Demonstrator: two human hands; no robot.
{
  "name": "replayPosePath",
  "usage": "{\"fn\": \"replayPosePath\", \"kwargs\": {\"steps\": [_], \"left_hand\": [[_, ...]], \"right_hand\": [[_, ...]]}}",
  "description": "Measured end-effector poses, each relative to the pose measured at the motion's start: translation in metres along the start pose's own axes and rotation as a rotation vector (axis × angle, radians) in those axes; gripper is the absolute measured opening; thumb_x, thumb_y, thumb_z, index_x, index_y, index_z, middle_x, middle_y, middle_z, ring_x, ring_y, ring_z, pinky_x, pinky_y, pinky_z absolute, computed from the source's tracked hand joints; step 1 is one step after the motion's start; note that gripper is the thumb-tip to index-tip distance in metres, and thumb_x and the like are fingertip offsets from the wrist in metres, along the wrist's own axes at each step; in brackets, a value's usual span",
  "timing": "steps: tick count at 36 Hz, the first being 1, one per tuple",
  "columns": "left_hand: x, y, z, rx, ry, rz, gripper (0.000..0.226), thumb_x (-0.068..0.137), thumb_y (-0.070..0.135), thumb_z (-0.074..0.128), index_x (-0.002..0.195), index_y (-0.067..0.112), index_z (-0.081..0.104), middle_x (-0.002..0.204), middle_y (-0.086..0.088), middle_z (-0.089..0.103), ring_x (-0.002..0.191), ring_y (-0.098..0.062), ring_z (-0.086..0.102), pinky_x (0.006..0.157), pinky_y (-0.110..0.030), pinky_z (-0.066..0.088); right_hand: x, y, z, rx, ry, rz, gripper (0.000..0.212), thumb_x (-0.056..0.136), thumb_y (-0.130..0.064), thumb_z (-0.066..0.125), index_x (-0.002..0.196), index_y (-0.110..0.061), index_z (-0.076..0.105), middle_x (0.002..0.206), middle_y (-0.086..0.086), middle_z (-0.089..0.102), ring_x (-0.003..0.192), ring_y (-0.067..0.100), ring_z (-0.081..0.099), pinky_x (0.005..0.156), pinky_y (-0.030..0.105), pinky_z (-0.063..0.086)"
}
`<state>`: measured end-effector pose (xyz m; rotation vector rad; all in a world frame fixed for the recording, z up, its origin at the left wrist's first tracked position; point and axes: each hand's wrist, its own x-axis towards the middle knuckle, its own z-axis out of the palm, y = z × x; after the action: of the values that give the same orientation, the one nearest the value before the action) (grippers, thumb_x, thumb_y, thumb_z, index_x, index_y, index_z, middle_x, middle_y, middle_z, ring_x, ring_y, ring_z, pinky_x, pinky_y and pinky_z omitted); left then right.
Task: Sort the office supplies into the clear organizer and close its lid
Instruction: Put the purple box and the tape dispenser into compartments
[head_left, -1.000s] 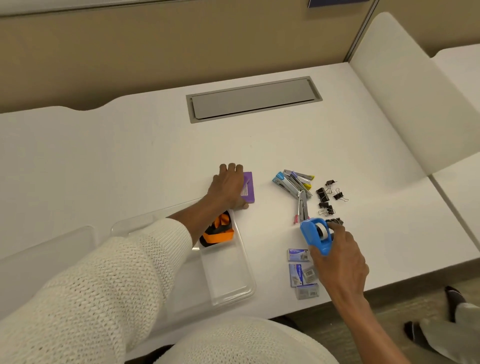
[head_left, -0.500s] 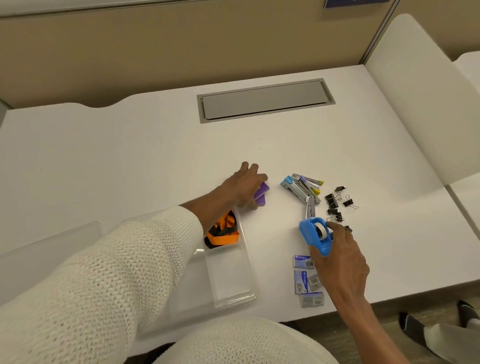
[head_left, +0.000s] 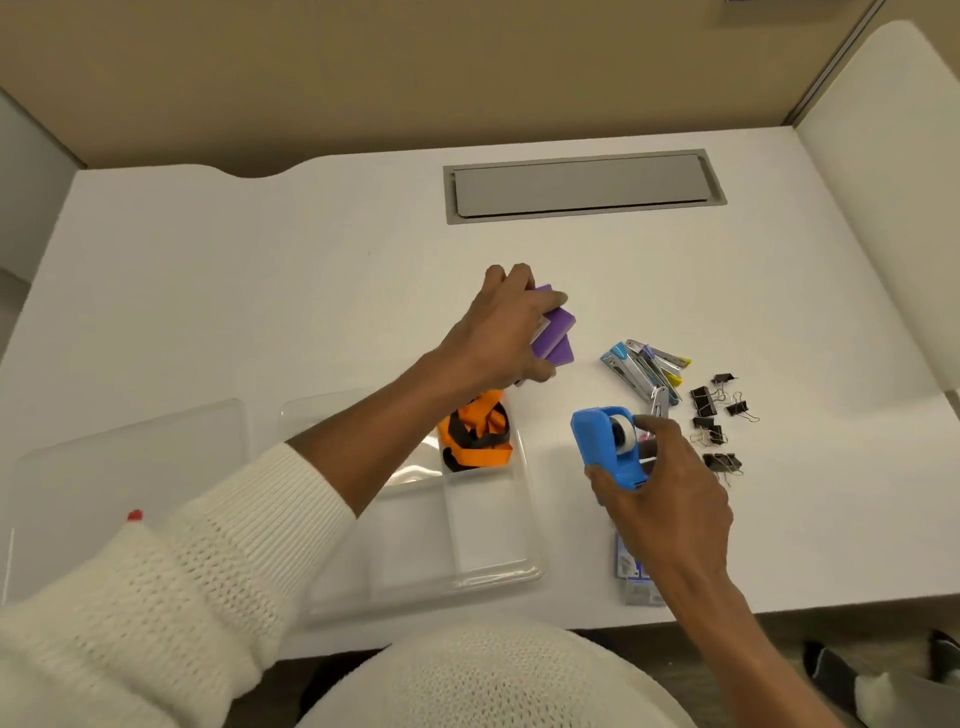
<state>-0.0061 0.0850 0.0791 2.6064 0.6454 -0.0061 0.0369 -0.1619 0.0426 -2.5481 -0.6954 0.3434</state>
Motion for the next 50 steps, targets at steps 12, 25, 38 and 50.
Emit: {"fn": "replayPosePath", "kwargs": {"steps": [12, 25, 38, 50], "left_hand": [[-0.126, -0.062, 0.012, 0.01, 0.011, -0.455, 0.088, 0.07, 0.05, 0.09, 0.144, 0.022, 0.052, 0.129, -0.008, 0.051, 0.122, -0.028, 0.043, 0.081, -0.031, 0.042], [-0.127, -0.066, 0.042, 0.188, -0.124, -0.522, 0.083, 0.083, 0.04, 0.085, 0.15, 0.017, 0.042, 0.149, -0.013, 0.045, 0.139, -0.032, 0.041, 0.103, -0.041, 0.054], [-0.125, -0.077, 0.036, 0.309, -0.283, -0.291, 0.099, 0.075, 0.025, 0.093, 0.154, 0.021, 0.034, 0.155, -0.007, 0.044, 0.142, -0.03, 0.041, 0.103, -0.038, 0.053], [-0.117, -0.084, 0.037, 0.087, -0.169, -0.434, 0.095, 0.07, 0.042, 0.094, 0.147, 0.02, 0.044, 0.143, -0.005, 0.057, 0.131, -0.03, 0.056, 0.091, -0.034, 0.055]], "right_hand": [[-0.033, -0.063, 0.033, -0.017, -0.171, -0.102, 0.068, 0.076, -0.056, 0.077, 0.133, -0.034, 0.045, 0.105, -0.01, 0.068, 0.079, 0.012, 0.064, 0.059, 0.025, 0.04], [-0.066, -0.07, 0.057, -0.114, -0.273, -0.052, 0.071, 0.081, -0.055, 0.074, 0.139, -0.029, 0.042, 0.113, -0.005, 0.067, 0.088, 0.015, 0.065, 0.065, 0.024, 0.043], [-0.076, -0.065, 0.069, -0.132, -0.228, -0.046, 0.068, 0.082, -0.057, 0.07, 0.136, -0.029, 0.04, 0.1, -0.007, 0.061, 0.08, 0.014, 0.061, 0.064, 0.03, 0.054], [-0.079, -0.066, 0.094, -0.349, -0.259, -0.221, 0.068, 0.092, -0.055, 0.062, 0.145, -0.022, 0.034, 0.114, 0.002, 0.065, 0.088, 0.018, 0.062, 0.063, 0.026, 0.041]]}}
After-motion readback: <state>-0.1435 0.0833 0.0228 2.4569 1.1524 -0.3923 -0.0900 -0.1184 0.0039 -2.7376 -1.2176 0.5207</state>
